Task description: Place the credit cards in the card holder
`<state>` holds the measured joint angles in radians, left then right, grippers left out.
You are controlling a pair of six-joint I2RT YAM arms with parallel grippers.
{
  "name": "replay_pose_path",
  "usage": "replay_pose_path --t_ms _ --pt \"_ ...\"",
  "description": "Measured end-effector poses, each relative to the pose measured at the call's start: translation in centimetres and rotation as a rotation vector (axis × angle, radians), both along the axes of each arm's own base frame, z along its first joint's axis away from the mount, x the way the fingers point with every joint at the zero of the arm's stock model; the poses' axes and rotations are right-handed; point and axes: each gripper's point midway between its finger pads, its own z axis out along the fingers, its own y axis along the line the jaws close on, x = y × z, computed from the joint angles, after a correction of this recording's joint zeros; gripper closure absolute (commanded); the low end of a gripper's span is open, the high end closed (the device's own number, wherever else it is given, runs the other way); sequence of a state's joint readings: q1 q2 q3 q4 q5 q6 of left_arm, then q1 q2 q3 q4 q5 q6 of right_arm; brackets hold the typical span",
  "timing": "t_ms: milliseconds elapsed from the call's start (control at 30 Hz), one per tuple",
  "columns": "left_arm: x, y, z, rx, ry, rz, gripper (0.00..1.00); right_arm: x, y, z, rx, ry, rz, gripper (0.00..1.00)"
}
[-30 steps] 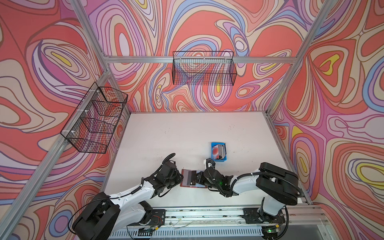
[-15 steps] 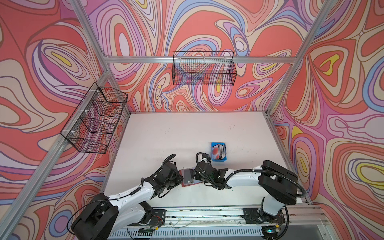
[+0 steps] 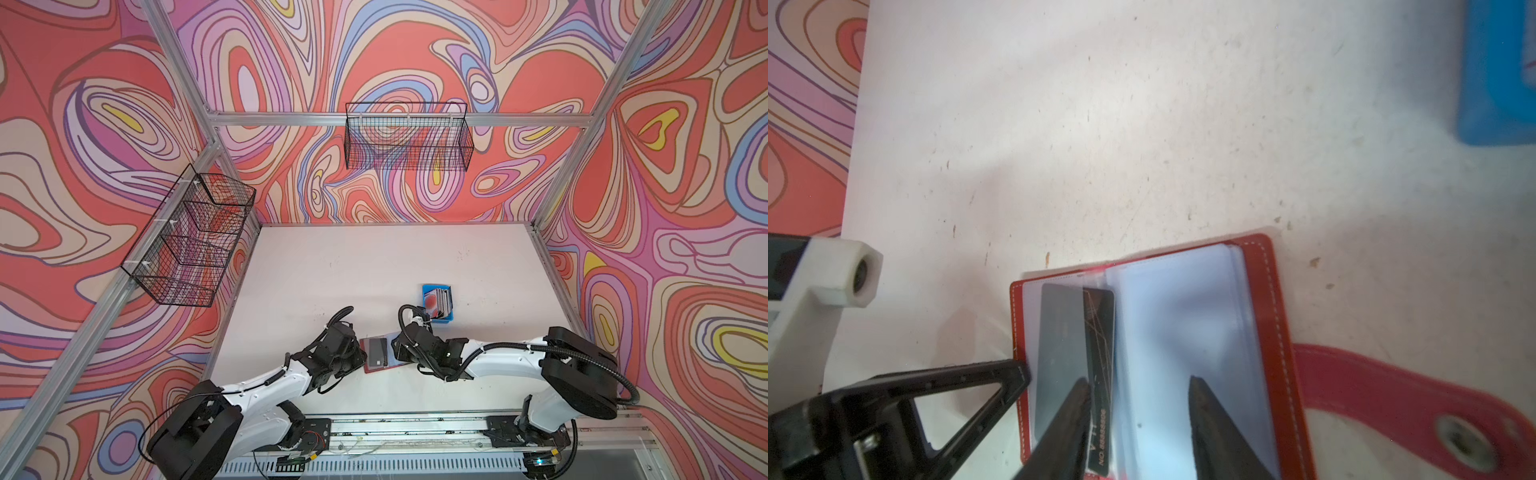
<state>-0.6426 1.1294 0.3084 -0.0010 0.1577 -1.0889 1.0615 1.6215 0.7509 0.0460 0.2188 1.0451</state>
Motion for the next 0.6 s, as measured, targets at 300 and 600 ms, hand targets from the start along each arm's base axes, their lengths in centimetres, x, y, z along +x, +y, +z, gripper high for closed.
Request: replay_pose_path --t_ms 300,600 --pt "0.0 0.0 -0.1 0.007 0.004 -0.003 0.89 0.2 2.4 -1.4 0.03 0.026 0.046 0.63" --pt "0.7 -0.9 -0.3 0.028 0.023 -0.04 0.98 0.0 3.9 -1.8 0.068 0.037 0.084 0.69"
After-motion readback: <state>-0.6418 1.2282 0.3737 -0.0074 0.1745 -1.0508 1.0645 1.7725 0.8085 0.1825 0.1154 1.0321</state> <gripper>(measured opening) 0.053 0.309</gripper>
